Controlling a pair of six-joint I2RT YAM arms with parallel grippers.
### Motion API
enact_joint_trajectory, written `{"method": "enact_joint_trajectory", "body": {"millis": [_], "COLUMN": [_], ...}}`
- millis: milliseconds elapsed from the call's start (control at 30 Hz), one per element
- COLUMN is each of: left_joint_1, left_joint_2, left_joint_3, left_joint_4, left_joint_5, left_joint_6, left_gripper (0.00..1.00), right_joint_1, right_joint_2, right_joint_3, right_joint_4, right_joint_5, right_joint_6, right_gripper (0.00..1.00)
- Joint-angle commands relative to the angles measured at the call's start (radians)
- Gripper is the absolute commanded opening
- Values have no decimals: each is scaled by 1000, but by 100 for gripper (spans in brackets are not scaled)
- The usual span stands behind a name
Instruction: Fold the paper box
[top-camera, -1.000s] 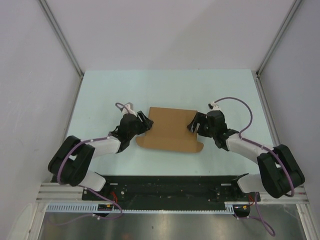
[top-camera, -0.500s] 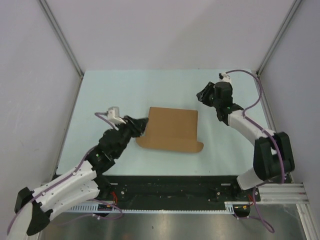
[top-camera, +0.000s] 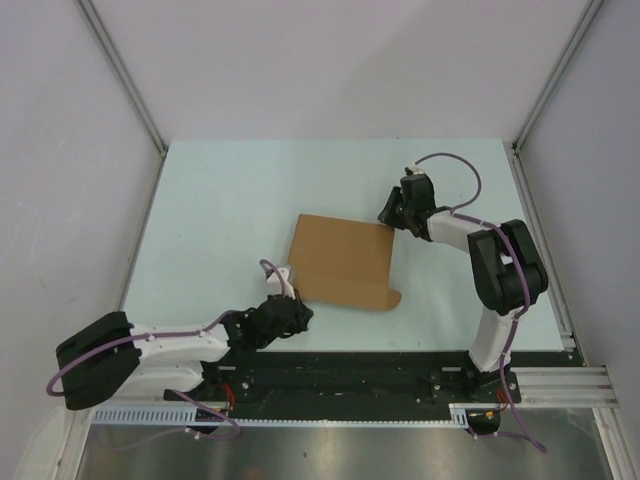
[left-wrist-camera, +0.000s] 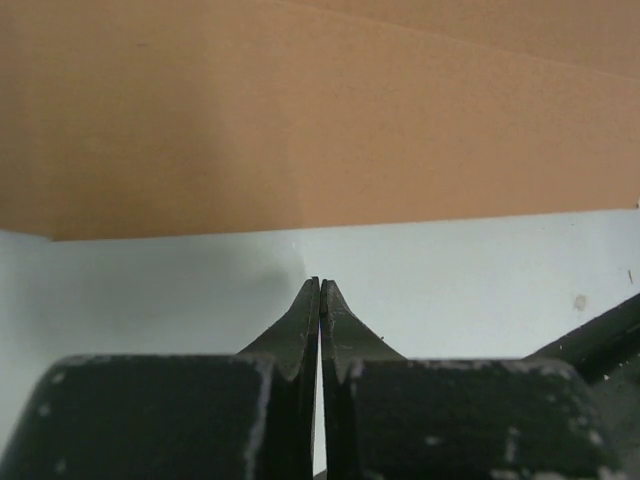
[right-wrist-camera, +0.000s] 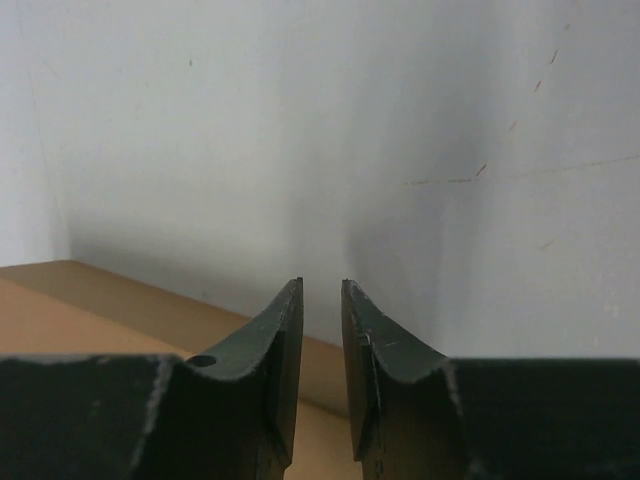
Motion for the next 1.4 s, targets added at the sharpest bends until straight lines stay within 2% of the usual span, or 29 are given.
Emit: {"method": "enact_joint_trajectory", "body": {"millis": [0, 200, 500, 567, 667, 800, 933, 967, 1067, 1200, 1367], "left_joint_1": [-4, 48, 257, 289, 306, 306, 306, 308, 309, 312, 314], "left_joint_2": [84, 205, 182, 173, 138, 46, -178, -280, -441, -535, -542], "left_joint_3": [58, 53, 68, 82, 81, 27, -65, -83, -79, -85, -117], "left_joint_4": [105, 165, 133, 74, 8, -109, -189, -230, -321, -372, -353], "left_joint_5": [29, 61, 86, 77, 55, -18, -104, -124, -192, -224, -175], "left_joint_6": [-32, -67, -23, -9, -17, -92, -185, -198, -207, -210, -236], "left_gripper": [0, 0, 1, 1, 3, 2, 1, 2, 3, 5, 7], "right_joint_1": [40, 42, 106, 96, 50, 36, 74, 110, 181, 298, 321], "right_joint_2": [-5, -121, -359, -402, -497, -592, -573, -562, -484, -355, -241], "right_joint_3": [7, -167, -330, -332, -323, -320, -318, -318, -306, -286, -287], "right_joint_4": [-65, -59, -127, -154, -188, -139, -17, 11, 95, 171, 194], "right_joint_5": [14, 32, 97, 115, 147, 102, -86, -133, -263, -369, -406], "right_joint_6": [-46, -25, -20, -23, -19, -46, -56, -57, -43, -22, 6], "right_gripper": [26, 22, 19, 21, 31, 33, 29, 29, 29, 29, 28]}}
